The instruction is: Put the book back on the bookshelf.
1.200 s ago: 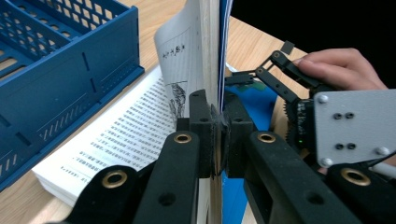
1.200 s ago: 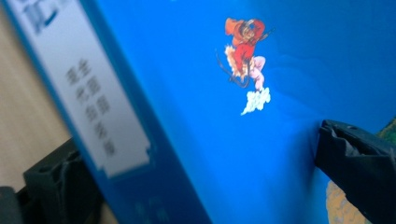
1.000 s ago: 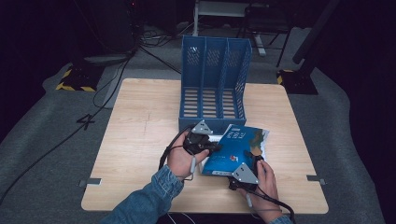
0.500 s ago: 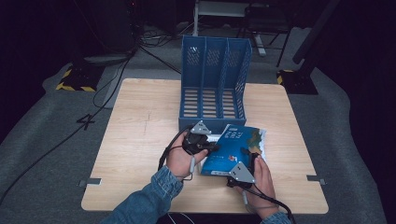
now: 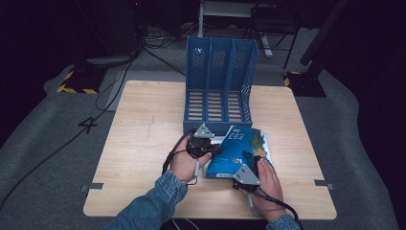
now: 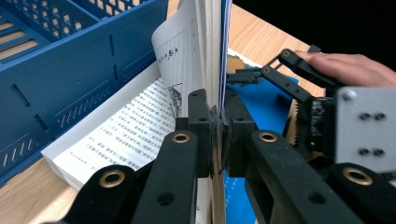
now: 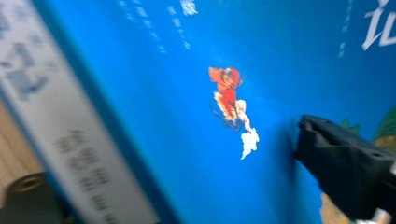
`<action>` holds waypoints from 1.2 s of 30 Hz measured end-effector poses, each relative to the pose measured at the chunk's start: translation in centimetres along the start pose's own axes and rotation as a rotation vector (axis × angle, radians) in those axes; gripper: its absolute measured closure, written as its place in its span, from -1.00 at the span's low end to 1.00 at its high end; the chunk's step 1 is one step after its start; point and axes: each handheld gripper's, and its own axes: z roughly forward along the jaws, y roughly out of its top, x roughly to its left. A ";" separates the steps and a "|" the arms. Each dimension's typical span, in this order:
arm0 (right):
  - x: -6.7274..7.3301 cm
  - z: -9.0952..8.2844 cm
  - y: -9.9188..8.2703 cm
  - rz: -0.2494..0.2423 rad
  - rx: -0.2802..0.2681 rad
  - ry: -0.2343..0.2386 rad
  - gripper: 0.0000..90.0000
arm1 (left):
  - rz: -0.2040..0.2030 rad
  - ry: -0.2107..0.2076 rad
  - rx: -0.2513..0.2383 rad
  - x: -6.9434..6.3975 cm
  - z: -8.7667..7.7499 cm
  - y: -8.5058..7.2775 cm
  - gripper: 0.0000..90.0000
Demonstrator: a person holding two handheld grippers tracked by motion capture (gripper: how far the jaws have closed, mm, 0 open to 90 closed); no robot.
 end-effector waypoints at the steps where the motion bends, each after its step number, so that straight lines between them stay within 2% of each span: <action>1: 0.0 0.0 0.0 0.000 0.000 0.000 -0.63 | 0.000 0.000 0.000 0.0 0.0 0.0 0.88; 7: 0.4 -0.2 1.1 -0.119 0.080 -0.007 -0.31 | -0.019 0.002 0.007 0.5 0.1 -0.3 0.87; 8: 0.6 -0.2 1.4 -0.171 0.100 -0.016 -0.22 | -0.028 0.007 0.024 0.8 0.2 -0.5 0.87; 9: 0.6 -0.2 1.4 -0.171 0.100 -0.016 -0.22 | -0.028 0.007 0.024 0.8 0.2 -0.5 0.86; 10: 1.0 -0.3 1.6 -0.235 0.124 -0.023 -0.08 | -0.046 0.014 0.027 1.3 0.3 -0.9 0.86; 11: 1.1 -0.3 1.6 -0.273 0.133 -0.032 -0.02 | -0.052 0.019 0.020 1.6 0.3 -1.1 0.85; 12: 1.1 -0.3 1.6 -0.273 0.133 -0.032 -0.02 | -0.052 0.019 0.020 1.6 0.3 -1.1 0.84; 13: 1.3 -0.5 1.5 -0.311 0.131 -0.046 0.06 | -0.090 0.014 0.004 2.3 0.2 -1.6 0.83; 15: 1.3 -0.7 1.6 -0.335 0.124 -0.057 0.14 | -0.126 0.035 0.007 2.8 -0.1 -2.0 0.74; 16: 1.2 -0.8 1.6 -0.339 0.125 -0.057 0.18 | -0.131 0.041 0.009 3.1 -0.3 -2.1 0.70; 17: 1.2 -1.0 1.7 -0.341 0.125 -0.061 0.21 | -0.149 0.036 -0.003 3.5 -0.6 -2.4 0.66; 19: 0.8 -1.3 1.8 -0.328 0.124 -0.051 0.24 | -0.179 0.010 -0.062 4.1 -1.2 -2.9 0.47; 20: 0.8 -1.3 1.8 -0.328 0.124 -0.051 0.24 | -0.179 0.010 -0.062 4.1 -1.2 -2.9 0.40; 21: 0.8 -1.4 1.9 -0.305 0.130 -0.038 0.28 | -0.195 0.008 -0.083 5.0 -2.0 -3.6 0.39; 23: 0.7 -1.5 2.0 -0.287 0.130 -0.037 0.30 | -0.193 0.054 -0.090 5.8 -2.7 -4.3 0.33; 24: 0.7 -1.5 2.0 -0.287 0.130 -0.037 0.30 | -0.193 0.054 -0.090 5.8 -2.7 -4.3 0.31; 26: 0.3 -1.8 2.4 -0.268 0.127 -0.037 0.32 | -0.207 0.125 -0.103 7.4 -3.5 -5.4 0.28; 27: 0.1 -2.0 2.6 -0.260 0.129 -0.028 0.33 | -0.223 0.148 -0.101 8.1 -3.8 -5.9 0.26; 28: -0.6 -2.5 3.2 -0.209 0.125 -0.023 0.35 | -0.244 0.176 -0.100 8.9 -4.3 -6.6 0.25; 30: -1.1 -2.8 3.7 -0.179 0.117 -0.019 0.36 | -0.263 0.229 -0.082 10.2 -5.0 -8.0 0.25; 31: -1.1 -2.8 3.7 -0.179 0.117 -0.019 0.36 | -0.263 0.229 -0.082 10.2 -5.0 -8.0 0.25; 32: -2.1 -3.5 4.4 -0.102 0.109 -0.016 0.37 | -0.278 0.244 -0.043 10.8 -5.4 -8.6 0.26; 33: -2.1 -3.5 4.4 -0.102 0.109 -0.016 0.37 | -0.288 0.251 -0.022 11.0 -5.5 -8.9 0.26; 34: -2.5 -3.8 4.6 -0.079 0.103 -0.016 0.37 | -0.291 0.271 -0.035 11.2 -5.6 -9.5 0.27; 35: -3.3 -4.6 5.2 -0.006 0.087 -0.022 0.38 | -0.290 0.289 -0.046 11.5 -5.7 -10.0 0.29; 36: -3.3 -4.6 5.2 -0.006 0.087 -0.022 0.38 | -0.299 0.300 -0.029 11.7 -5.8 -10.4 0.29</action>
